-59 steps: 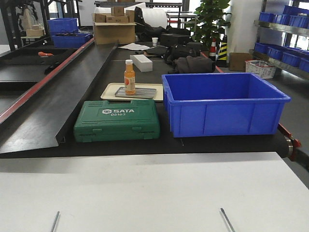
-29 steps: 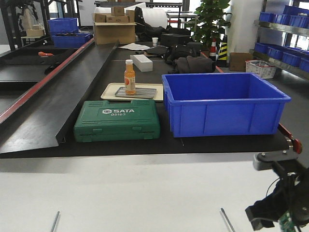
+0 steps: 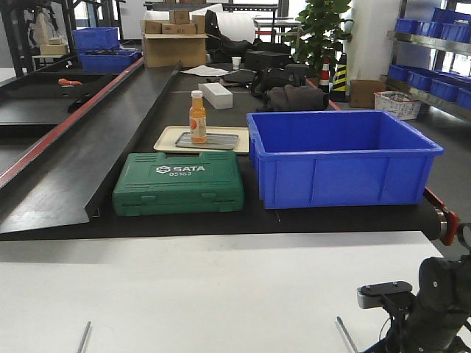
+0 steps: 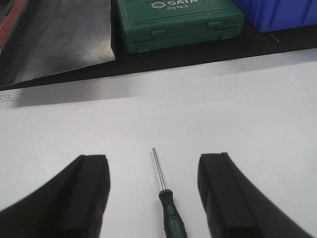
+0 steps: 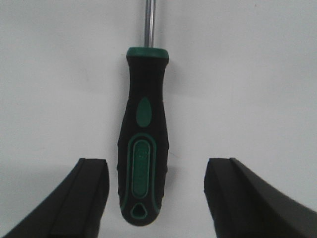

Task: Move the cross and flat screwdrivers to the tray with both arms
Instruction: 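Lower the right gripper and close it on the nearer screwdriver handle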

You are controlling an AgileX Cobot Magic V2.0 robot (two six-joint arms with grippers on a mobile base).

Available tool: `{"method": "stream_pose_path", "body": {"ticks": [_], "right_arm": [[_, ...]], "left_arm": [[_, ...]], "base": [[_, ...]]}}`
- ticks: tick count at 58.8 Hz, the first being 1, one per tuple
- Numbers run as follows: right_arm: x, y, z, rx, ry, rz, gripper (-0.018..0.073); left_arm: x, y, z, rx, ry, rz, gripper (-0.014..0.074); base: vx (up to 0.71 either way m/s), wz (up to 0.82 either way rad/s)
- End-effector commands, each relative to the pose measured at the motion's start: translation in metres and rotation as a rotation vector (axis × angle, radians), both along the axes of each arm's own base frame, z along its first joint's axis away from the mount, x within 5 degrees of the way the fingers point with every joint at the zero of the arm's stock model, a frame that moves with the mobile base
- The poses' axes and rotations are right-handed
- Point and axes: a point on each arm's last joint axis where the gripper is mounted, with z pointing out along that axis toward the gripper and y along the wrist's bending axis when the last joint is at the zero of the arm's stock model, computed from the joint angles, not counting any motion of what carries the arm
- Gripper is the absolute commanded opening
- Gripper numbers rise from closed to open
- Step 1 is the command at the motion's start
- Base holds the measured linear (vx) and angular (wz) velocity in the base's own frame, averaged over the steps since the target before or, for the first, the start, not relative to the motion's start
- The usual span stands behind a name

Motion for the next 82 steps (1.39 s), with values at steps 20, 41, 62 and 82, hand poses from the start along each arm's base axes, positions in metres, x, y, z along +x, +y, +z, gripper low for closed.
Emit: {"method": "stream_pose_path", "body": {"ticks": [20, 41, 62, 82], "right_arm": [[0.015, -0.002, -0.011, -0.006, -0.019, 0.012, 0.0472], [0.019, -0.001, -0.026, -0.007, -0.022, 0.011, 0.0470], [0.018, -0.001, -0.043, -0.014, 0.038, 0.048, 0.0343], [0.013, 0.001, -0.043, 0.014, 0.091, 0.016, -0.0012]], "left_arm": [[0.001, 0.000, 0.017, -0.017, -0.089, 0.003, 0.0517], [0.000, 0.000, 0.015, -0.015, -0.067, 0.001, 0.0517], [-0.001, 0.000, 0.013, -0.013, -0.037, 0.000, 0.0517], [-0.002, 0.000, 0.011, -0.031, -0.016, 0.007, 0.0517]], "base": [[0.00, 0.00], [0.00, 0.00], [0.00, 0.00], [0.00, 0.00]]}}
